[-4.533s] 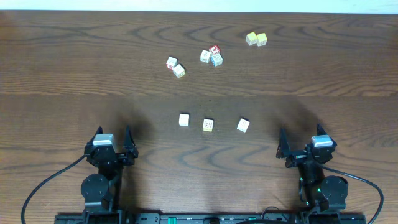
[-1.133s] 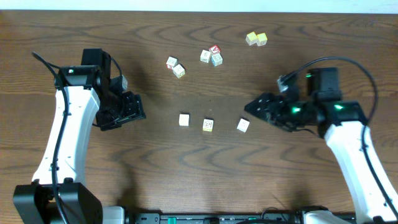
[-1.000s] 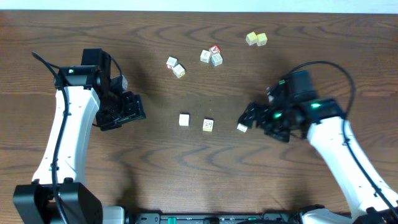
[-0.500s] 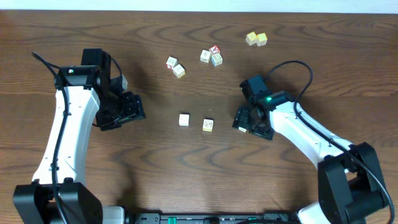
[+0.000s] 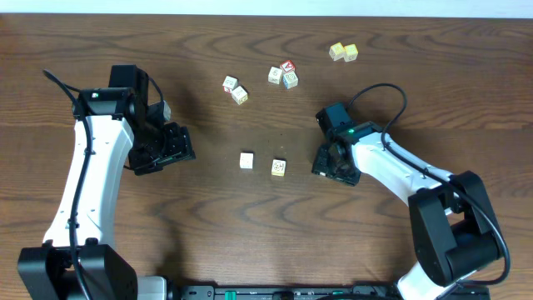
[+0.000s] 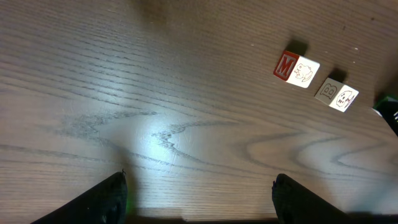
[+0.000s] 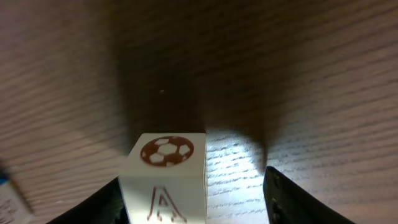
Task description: Lift 3 blocks
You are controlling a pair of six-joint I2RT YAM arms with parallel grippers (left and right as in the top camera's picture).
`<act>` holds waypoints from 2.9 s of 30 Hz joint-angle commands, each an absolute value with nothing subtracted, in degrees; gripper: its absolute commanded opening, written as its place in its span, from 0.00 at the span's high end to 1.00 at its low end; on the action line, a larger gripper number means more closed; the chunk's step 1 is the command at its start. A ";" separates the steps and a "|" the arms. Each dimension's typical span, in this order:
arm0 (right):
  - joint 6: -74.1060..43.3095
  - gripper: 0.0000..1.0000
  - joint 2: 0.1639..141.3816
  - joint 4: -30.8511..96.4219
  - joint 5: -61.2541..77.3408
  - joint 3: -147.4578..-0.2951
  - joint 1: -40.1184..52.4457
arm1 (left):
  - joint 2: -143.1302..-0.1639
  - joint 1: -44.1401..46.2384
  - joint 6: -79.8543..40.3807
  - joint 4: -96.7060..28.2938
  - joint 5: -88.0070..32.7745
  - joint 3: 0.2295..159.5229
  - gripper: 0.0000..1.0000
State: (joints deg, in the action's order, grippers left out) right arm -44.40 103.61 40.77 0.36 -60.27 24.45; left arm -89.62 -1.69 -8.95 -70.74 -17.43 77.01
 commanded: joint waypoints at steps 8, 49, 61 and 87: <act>-37.15 0.65 104.16 39.99 -3.18 -61.19 24.40 | -89.82 -1.58 -8.38 -71.09 -16.84 77.84 0.25; -23.05 0.40 104.14 51.66 -10.04 -73.56 20.23 | -89.82 -1.58 -8.38 -71.09 -16.84 77.84 0.25; -23.83 0.19 105.08 53.30 6.79 -82.26 29.85 | -89.82 -1.58 -8.38 -71.09 -16.84 77.84 0.25; -14.96 0.17 114.98 43.20 0.19 -79.44 39.35 | -89.82 -1.58 -8.38 -71.09 -16.84 77.84 0.25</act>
